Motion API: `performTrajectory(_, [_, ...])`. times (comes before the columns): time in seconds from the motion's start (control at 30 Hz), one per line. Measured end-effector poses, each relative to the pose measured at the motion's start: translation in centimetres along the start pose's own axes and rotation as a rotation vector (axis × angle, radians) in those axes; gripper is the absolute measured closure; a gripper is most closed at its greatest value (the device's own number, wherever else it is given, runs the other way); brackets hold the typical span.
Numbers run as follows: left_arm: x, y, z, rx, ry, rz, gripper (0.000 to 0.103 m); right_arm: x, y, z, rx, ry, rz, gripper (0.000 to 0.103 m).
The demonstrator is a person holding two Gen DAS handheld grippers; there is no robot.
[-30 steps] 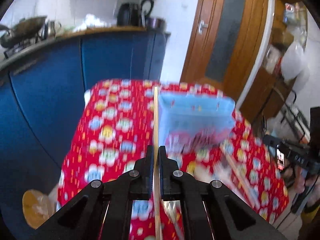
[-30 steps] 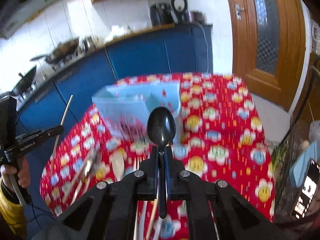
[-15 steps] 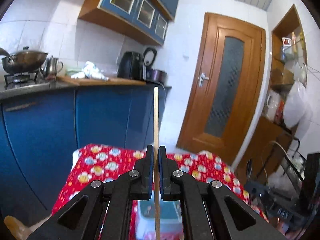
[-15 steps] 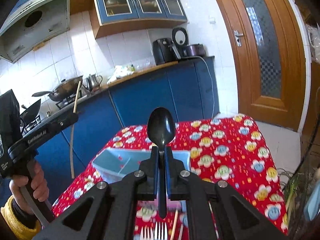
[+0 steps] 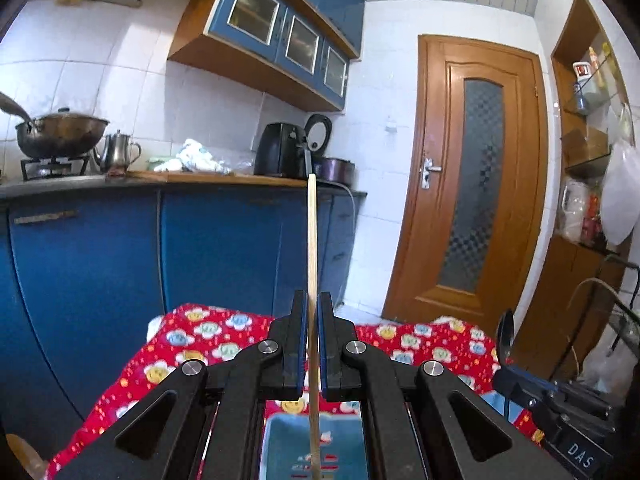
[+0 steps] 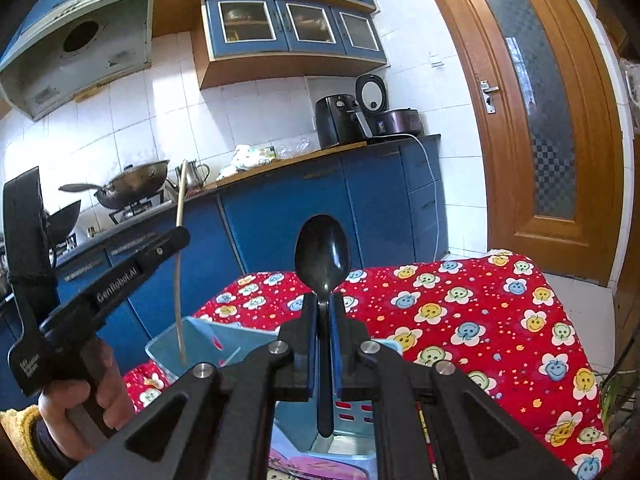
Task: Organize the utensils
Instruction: 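Carry the chopstick and black spoon into the blue caddy and open both tools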
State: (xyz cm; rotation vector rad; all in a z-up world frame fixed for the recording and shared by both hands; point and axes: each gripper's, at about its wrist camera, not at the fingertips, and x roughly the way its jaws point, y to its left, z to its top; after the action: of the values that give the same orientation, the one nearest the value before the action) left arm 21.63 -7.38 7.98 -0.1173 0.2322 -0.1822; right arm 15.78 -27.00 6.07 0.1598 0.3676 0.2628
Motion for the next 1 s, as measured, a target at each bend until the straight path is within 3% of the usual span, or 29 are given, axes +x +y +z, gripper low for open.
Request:
performTrajectory(0.9, [-0.8,-0.1,-3.4,0.047,0.079,-0.026,0.098,0.2,0.6,-1.3,-0.026,0.037,-0.061,0.095])
performTrajectory(0.97, [-0.9,-0.1,-3.4,0.044,0.089,-0.033,0.089,0.2,0.5,-1.3,-0.019,0.041,-0.061,0.093])
performTrajectory(1.0, [-0.9,0.0,-3.5,0.042,0.096,-0.037,0.085,0.1,0.5,-1.4,-0.014,0.041,-0.061,0.087])
